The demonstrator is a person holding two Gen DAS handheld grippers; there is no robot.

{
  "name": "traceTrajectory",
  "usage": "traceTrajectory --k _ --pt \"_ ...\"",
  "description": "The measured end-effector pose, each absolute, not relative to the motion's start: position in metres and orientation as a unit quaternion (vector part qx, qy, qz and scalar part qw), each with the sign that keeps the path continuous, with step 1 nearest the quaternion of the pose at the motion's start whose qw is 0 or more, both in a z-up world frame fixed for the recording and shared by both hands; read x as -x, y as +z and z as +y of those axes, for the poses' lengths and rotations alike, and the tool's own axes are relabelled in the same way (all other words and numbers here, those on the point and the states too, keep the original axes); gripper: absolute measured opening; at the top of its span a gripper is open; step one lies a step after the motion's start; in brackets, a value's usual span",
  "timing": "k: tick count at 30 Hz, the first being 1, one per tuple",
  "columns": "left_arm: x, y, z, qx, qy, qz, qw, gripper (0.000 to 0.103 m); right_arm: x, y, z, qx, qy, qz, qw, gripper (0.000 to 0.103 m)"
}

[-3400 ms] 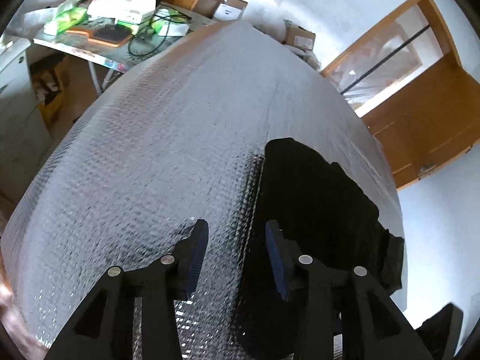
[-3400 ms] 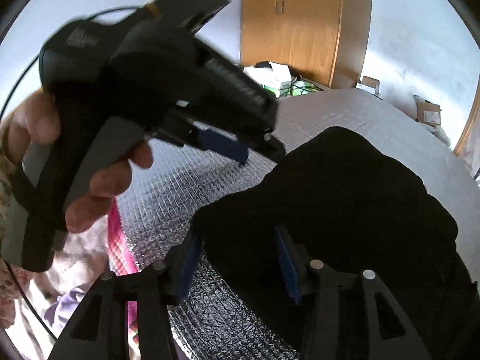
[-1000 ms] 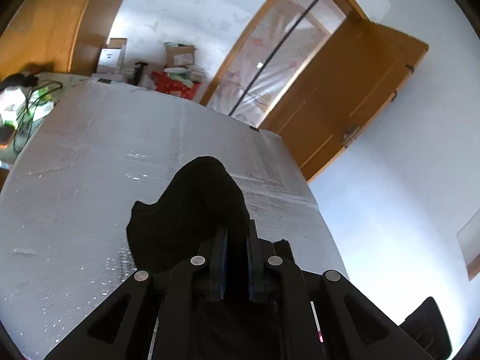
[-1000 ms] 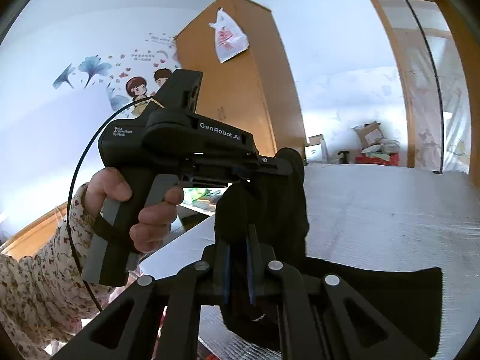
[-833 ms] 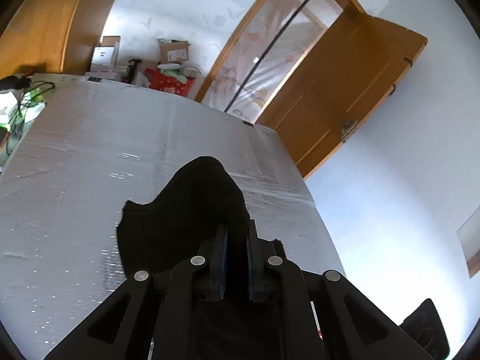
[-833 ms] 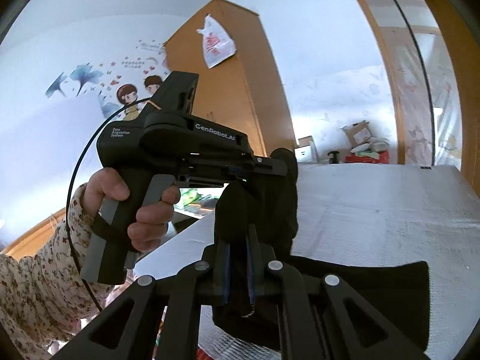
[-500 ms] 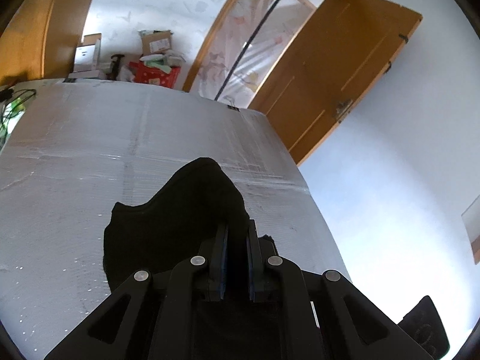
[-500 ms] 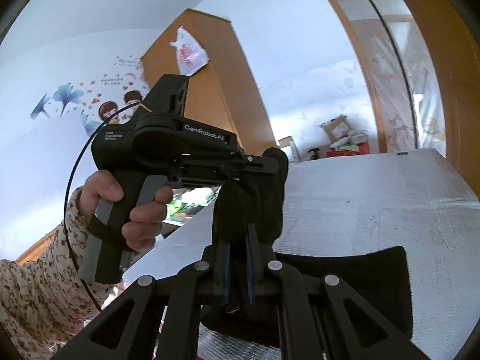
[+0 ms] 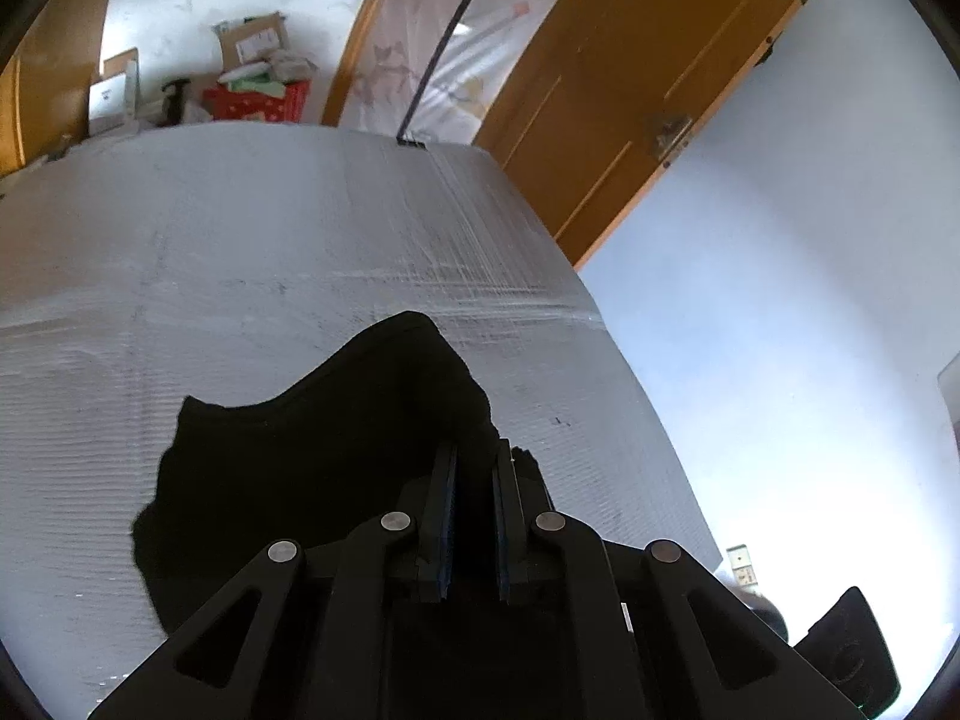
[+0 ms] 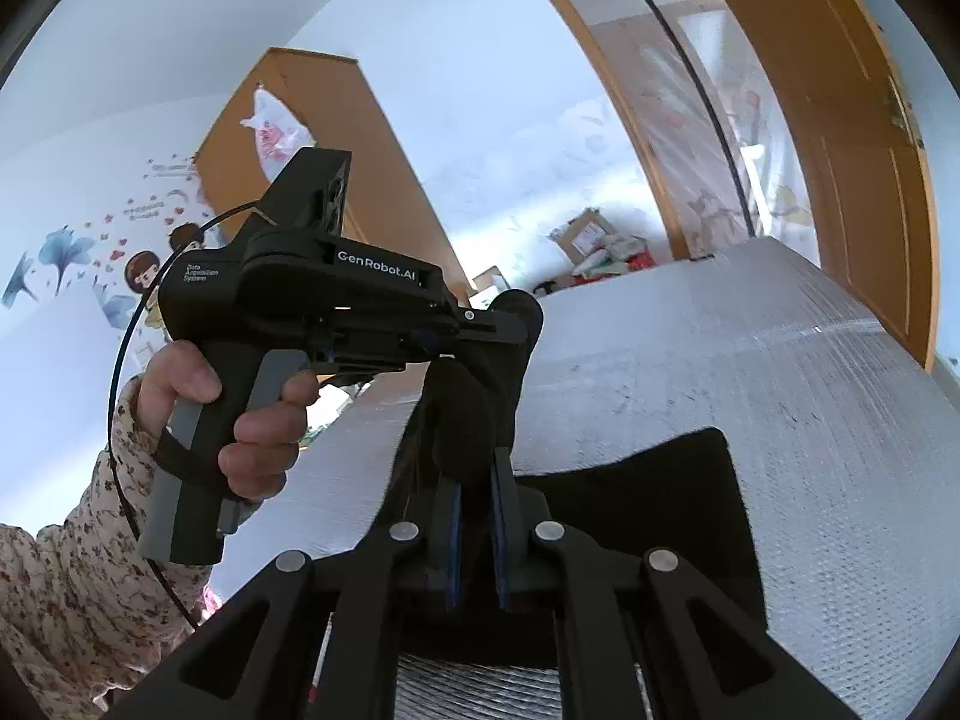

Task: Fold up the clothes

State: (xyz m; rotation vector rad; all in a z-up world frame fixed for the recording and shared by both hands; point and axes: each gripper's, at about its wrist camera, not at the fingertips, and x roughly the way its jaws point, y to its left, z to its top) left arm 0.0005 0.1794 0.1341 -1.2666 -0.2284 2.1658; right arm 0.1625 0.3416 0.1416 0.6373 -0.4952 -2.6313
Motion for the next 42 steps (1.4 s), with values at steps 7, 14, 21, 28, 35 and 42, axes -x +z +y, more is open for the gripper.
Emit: traceTrajectory --k 7,14,21,28,35,42 --pt "0.010 0.110 0.205 0.503 0.802 -0.075 0.314 0.010 -0.152 0.118 0.362 -0.277 -0.924 -0.182 0.188 0.011" --pt "0.013 0.098 0.208 0.505 0.795 -0.082 0.326 0.010 -0.148 0.104 0.392 -0.291 -0.915 -0.202 0.191 0.028" --pt "0.003 0.107 0.193 0.486 0.796 -0.089 0.350 0.010 -0.141 0.091 0.425 -0.301 -0.913 -0.232 0.145 0.033" --pt "-0.021 0.136 0.174 0.448 0.807 -0.092 0.374 0.010 -0.119 0.068 0.414 -0.363 -0.902 -0.206 0.107 0.035" --pt "-0.043 0.175 0.144 0.398 0.832 -0.095 0.375 0.010 -0.116 0.059 0.408 -0.374 -0.899 -0.202 0.101 0.035" --pt "-0.063 0.196 0.164 0.367 0.815 -0.074 0.442 0.004 -0.118 0.057 0.409 -0.373 -0.900 -0.204 0.100 0.035"
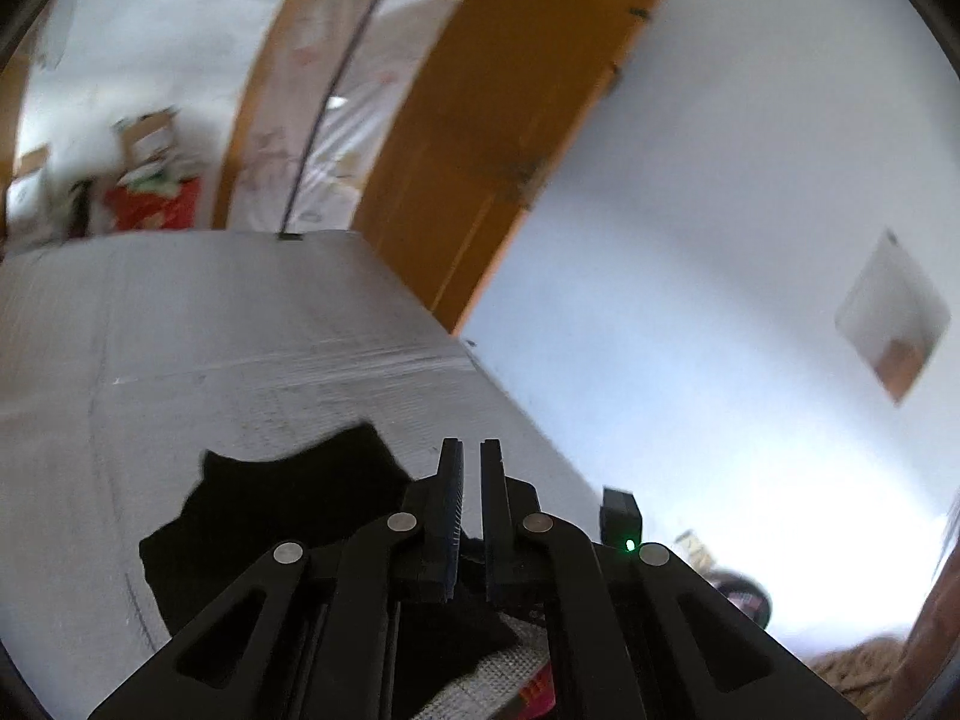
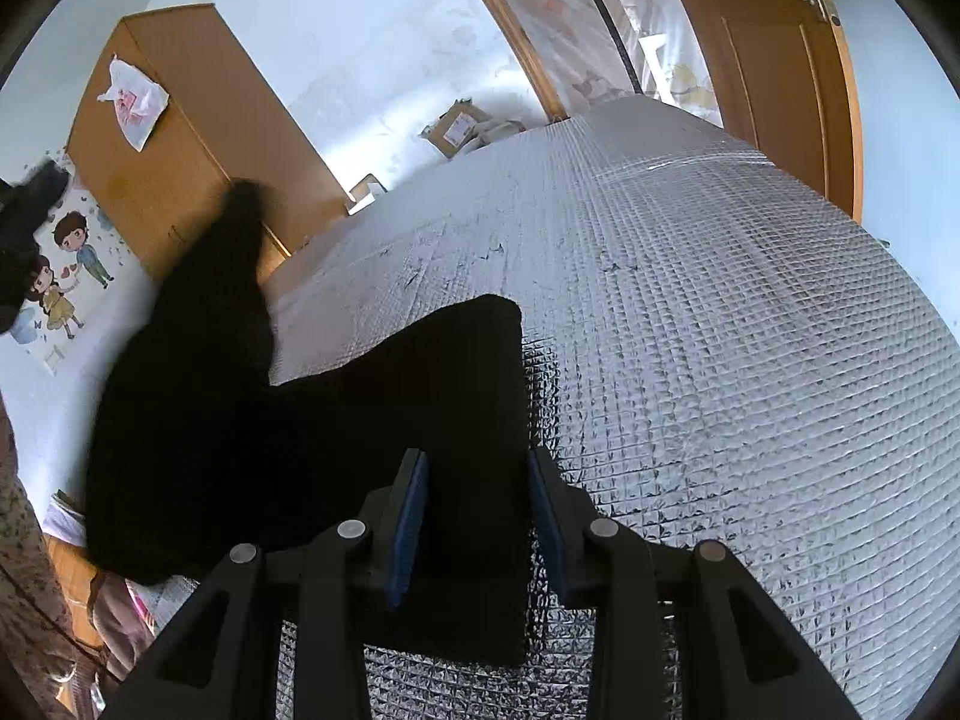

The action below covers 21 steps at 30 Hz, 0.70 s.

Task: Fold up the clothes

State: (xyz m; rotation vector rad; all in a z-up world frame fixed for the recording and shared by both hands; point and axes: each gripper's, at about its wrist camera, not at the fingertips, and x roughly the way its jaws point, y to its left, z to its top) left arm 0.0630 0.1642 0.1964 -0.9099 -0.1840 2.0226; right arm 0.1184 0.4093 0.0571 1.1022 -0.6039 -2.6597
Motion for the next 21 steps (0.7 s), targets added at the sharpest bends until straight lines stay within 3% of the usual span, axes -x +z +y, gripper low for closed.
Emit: traceTrajectory --k 12,16,21 --pt "-0.031 0.120 0.171 0.469 0.780 -0.101 0.402 0.006 -0.127 0.072 0.416 -0.343 -0.908 -0.225 0.085 0.035" --pt "-0.021 0.101 0.157 0.484 0.778 -0.119 0.382 0.012 -0.121 0.081 0.419 -0.332 -0.897 -0.262 0.130 0.035" --pt "-0.011 0.078 0.136 0.503 0.782 -0.129 0.344 0.012 -0.100 0.076 0.408 -0.360 -0.872 -0.281 0.176 0.035"
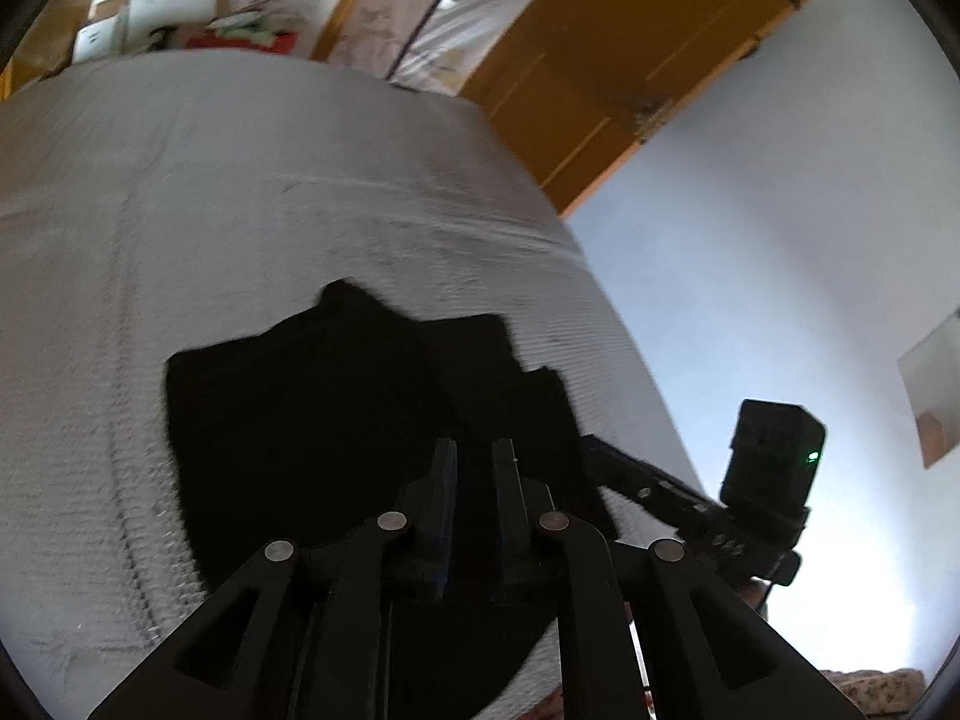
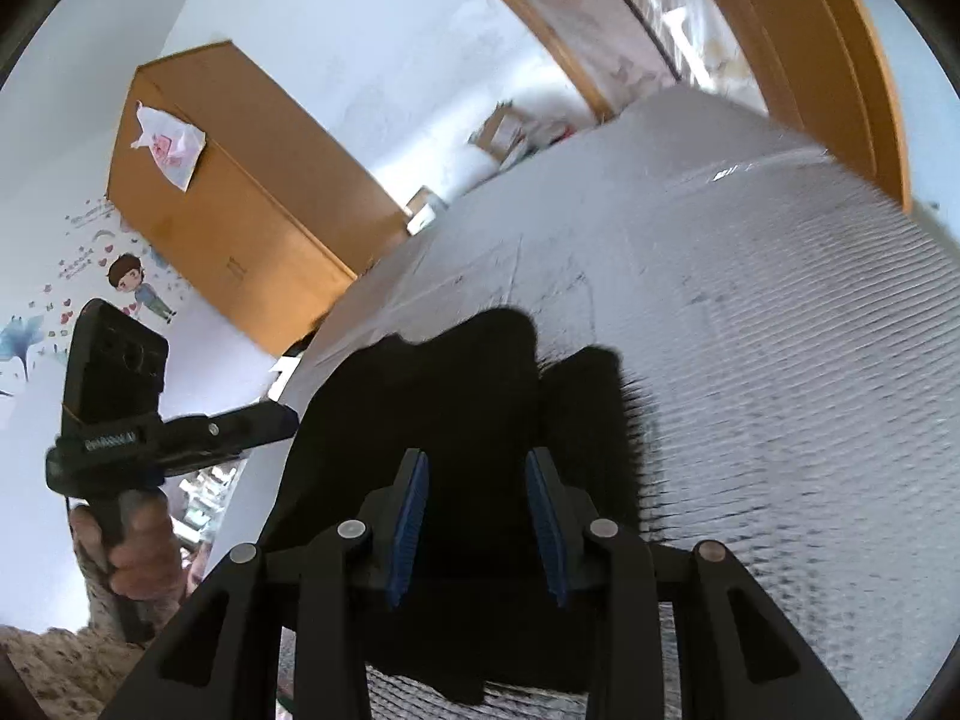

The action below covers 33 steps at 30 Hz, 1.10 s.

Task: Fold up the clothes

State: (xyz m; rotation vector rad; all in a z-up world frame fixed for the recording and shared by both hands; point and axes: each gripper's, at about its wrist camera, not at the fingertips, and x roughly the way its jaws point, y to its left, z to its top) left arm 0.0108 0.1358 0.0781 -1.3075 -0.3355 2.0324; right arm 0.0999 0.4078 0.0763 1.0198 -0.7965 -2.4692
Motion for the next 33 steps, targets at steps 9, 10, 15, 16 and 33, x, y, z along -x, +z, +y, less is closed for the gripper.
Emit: traceTrajectory --k 9,10,15,16,33 --pt "0.007 0.057 0.110 0.513 0.786 -0.167 0.303 0.019 -0.090 0.063 0.392 -0.395 -0.861 -0.268 0.178 0.036" --pt "0.008 0.055 0.108 0.513 0.786 -0.172 0.300 0.019 -0.091 0.062 0.391 -0.396 -0.861 -0.267 0.177 0.036" --pt "0.009 0.048 0.096 0.514 0.784 -0.188 0.292 0.019 -0.091 0.075 0.381 -0.386 -0.867 -0.249 0.194 0.009" --pt "0.009 0.047 0.093 0.512 0.785 -0.194 0.289 0.019 -0.092 0.082 0.378 -0.377 -0.871 -0.244 0.198 0.009" --pt "-0.008 0.066 0.054 0.471 0.814 -0.226 0.255 0.019 -0.100 0.211 0.311 -0.246 -0.905 -0.174 0.299 0.008"
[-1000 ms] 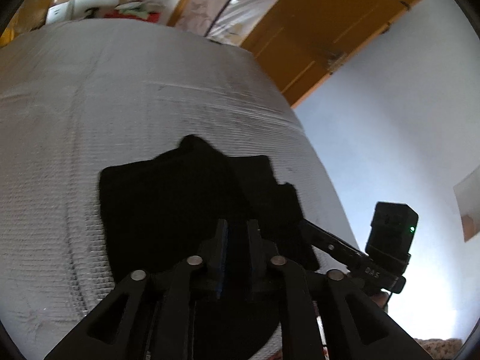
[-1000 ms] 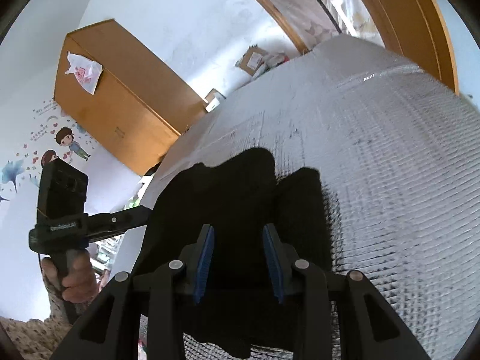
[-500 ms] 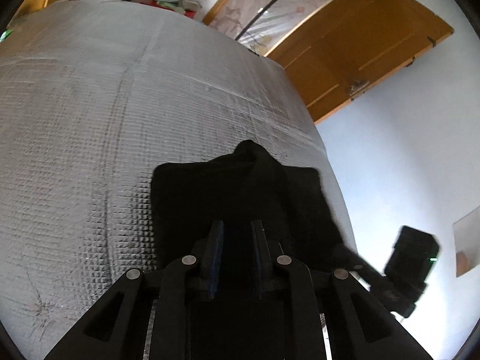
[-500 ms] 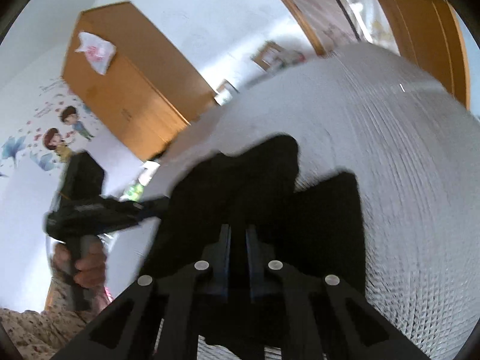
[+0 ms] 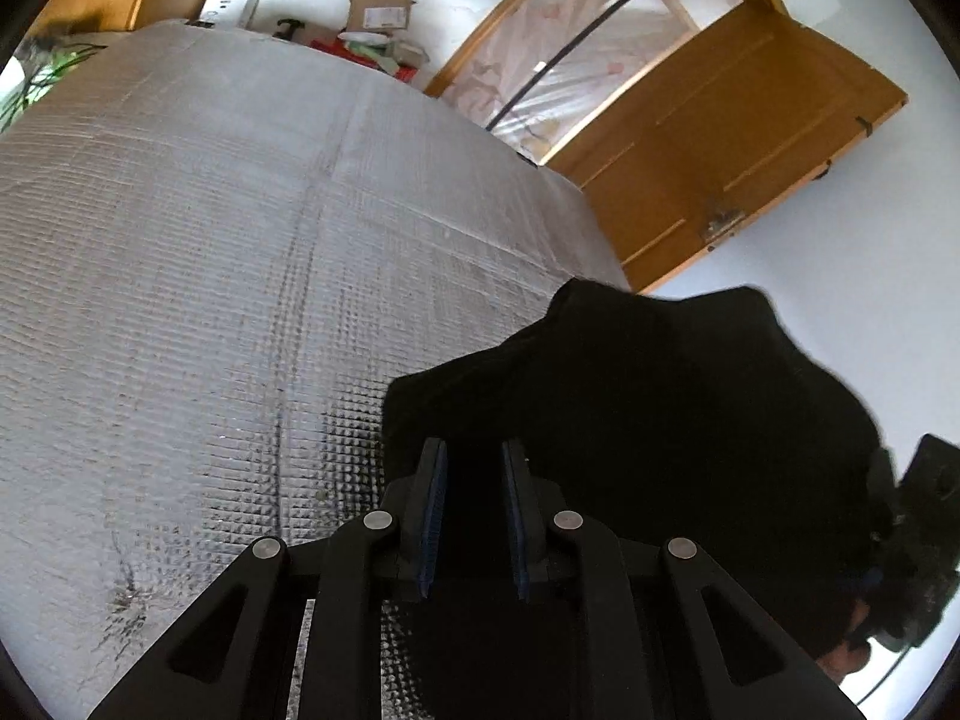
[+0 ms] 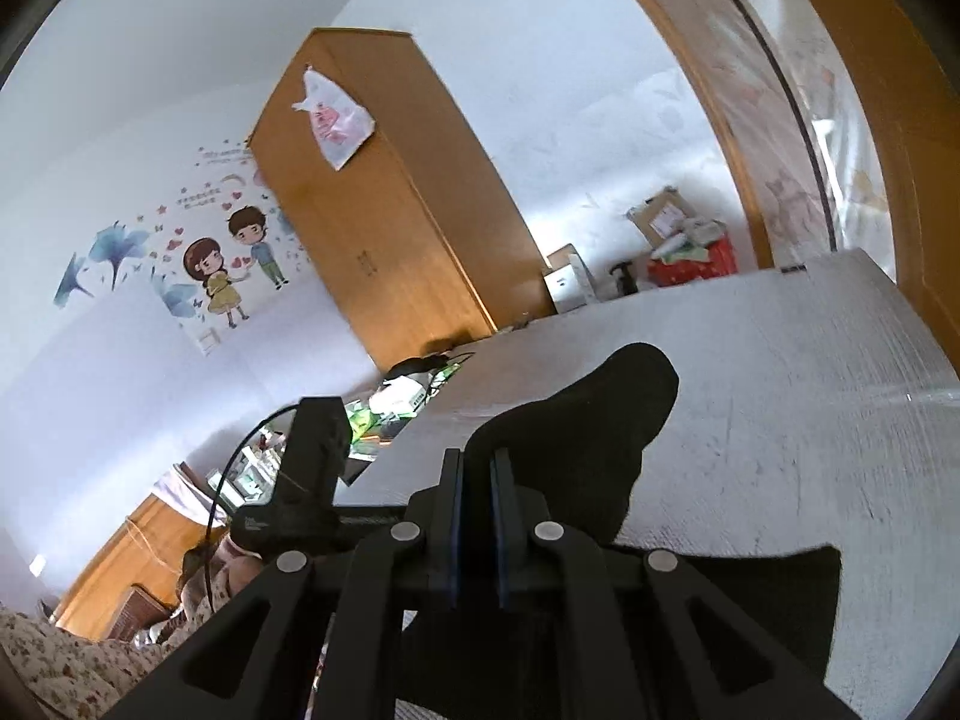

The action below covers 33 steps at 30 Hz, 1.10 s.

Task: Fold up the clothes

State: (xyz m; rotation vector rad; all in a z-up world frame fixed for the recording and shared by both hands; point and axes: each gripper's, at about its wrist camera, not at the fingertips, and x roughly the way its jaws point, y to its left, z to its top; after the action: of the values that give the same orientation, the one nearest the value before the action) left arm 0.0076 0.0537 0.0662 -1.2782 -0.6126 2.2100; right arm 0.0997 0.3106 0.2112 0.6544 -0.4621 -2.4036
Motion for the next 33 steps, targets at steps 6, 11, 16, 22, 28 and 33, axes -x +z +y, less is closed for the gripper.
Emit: traceTrajectory --k 6,11,16,22,28,33 --pt "-0.009 0.068 0.053 0.468 0.819 -0.223 0.247 0.019 -0.102 0.227 0.303 -0.229 -0.909 -0.165 0.307 0.008" --pt "-0.008 0.072 0.065 0.461 0.827 -0.208 0.246 0.019 -0.109 0.221 0.325 -0.231 -0.911 -0.185 0.286 0.008" --pt "-0.005 0.067 0.088 0.474 0.824 -0.182 0.251 0.019 -0.116 0.196 0.360 -0.241 -0.915 -0.209 0.248 0.008" --pt "-0.002 0.057 0.109 0.492 0.814 -0.166 0.259 0.019 -0.119 0.152 0.401 -0.276 -0.911 -0.235 0.196 0.008" --pt "0.008 0.045 0.113 0.505 0.810 -0.160 0.252 0.019 -0.116 0.110 0.427 -0.310 -0.908 -0.239 0.151 0.008" --pt "0.012 0.038 0.117 0.511 0.805 -0.160 0.253 0.019 -0.112 0.083 0.435 -0.340 -0.904 -0.229 0.125 0.009"
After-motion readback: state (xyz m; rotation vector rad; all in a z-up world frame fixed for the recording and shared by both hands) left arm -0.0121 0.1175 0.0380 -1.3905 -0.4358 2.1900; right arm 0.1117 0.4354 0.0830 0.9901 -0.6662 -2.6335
